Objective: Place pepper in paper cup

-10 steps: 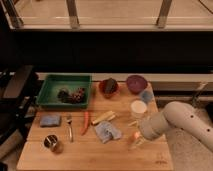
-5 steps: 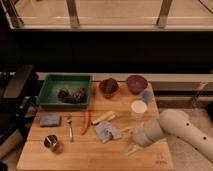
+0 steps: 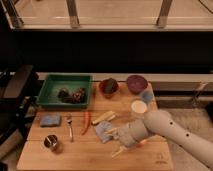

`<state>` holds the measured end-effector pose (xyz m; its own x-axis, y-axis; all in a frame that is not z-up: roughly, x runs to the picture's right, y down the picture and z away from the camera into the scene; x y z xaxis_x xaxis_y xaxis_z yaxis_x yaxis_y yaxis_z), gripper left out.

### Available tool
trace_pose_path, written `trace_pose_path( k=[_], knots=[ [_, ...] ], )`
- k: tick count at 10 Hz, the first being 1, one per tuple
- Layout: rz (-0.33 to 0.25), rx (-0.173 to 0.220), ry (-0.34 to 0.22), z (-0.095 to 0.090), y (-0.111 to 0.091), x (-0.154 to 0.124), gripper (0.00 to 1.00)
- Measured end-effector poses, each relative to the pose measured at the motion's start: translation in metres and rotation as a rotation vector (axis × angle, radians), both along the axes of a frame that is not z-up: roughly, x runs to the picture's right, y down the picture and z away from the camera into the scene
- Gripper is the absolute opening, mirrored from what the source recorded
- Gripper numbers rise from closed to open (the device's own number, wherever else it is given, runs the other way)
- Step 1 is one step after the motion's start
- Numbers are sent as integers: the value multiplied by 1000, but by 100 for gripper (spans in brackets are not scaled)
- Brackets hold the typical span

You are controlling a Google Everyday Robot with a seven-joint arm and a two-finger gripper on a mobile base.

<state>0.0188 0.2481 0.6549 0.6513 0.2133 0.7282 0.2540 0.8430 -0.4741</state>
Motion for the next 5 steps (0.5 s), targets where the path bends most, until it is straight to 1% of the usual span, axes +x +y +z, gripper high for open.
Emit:
trace_pose_path(
  k=[1, 2, 3, 4, 5],
  knots=[
    [12, 12, -13, -1, -5, -6, 65],
    [42, 32, -12, -3, -12, -13, 65],
    [111, 53, 25, -3, -21, -21, 65],
    [170, 52, 78, -1, -23, -23, 65],
    [230, 30, 160, 4, -21, -24, 65]
  ],
)
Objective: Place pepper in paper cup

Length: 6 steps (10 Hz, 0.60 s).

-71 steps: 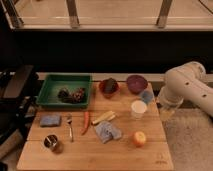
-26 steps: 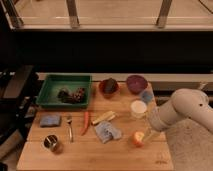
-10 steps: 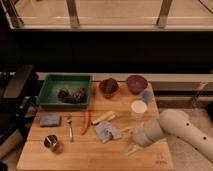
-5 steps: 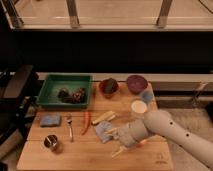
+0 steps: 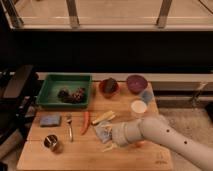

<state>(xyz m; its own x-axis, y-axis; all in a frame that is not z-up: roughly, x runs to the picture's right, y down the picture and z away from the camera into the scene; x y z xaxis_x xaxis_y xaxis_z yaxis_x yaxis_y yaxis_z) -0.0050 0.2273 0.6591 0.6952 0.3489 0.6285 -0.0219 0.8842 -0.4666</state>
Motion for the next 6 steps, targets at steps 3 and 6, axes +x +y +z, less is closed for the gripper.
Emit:
trace_pose_path(
  k=[3, 6],
  knots=[
    [131, -46, 132, 6, 5, 2, 65],
    [176, -59, 165, 6, 7, 3, 65]
  ],
)
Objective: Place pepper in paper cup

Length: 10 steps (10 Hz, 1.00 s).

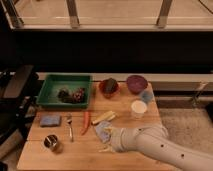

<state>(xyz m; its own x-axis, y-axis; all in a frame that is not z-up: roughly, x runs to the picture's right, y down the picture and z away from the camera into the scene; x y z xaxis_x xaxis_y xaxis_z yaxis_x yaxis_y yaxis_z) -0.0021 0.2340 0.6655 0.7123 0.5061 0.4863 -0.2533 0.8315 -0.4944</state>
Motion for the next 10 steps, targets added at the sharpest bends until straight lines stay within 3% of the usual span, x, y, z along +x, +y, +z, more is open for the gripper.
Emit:
trace_pose_path(
  k=[3, 7, 9, 10],
  knots=[
    [11, -17, -14, 3, 1, -1, 65],
    [109, -95, -95, 38, 27, -6, 65],
    [128, -99, -113, 42, 29, -11, 65],
    [116, -78, -128, 38, 25, -21, 65]
  ],
)
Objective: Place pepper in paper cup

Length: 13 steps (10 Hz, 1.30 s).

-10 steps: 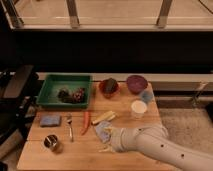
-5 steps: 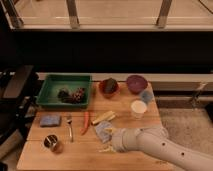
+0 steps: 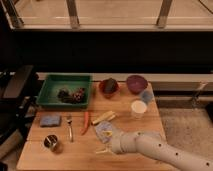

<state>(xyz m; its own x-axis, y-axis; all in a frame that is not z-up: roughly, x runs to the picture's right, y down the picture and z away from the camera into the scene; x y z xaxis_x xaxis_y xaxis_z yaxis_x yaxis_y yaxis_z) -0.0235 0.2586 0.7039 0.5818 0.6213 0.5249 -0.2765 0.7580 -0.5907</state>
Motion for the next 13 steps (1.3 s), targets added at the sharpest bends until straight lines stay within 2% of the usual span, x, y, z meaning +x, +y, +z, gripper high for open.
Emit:
trace_pose_path(
  k=[2, 4, 7, 10, 13],
  knots=[
    [-29, 37, -14, -13, -17, -16, 65],
    [-69, 59, -21, -14, -23, -31, 65],
    [-91, 53, -6, 1, -24, -40, 65],
    [-51, 29, 20, 24, -27, -39, 65],
    [-55, 5, 16, 46, -37, -48, 65]
  ],
)
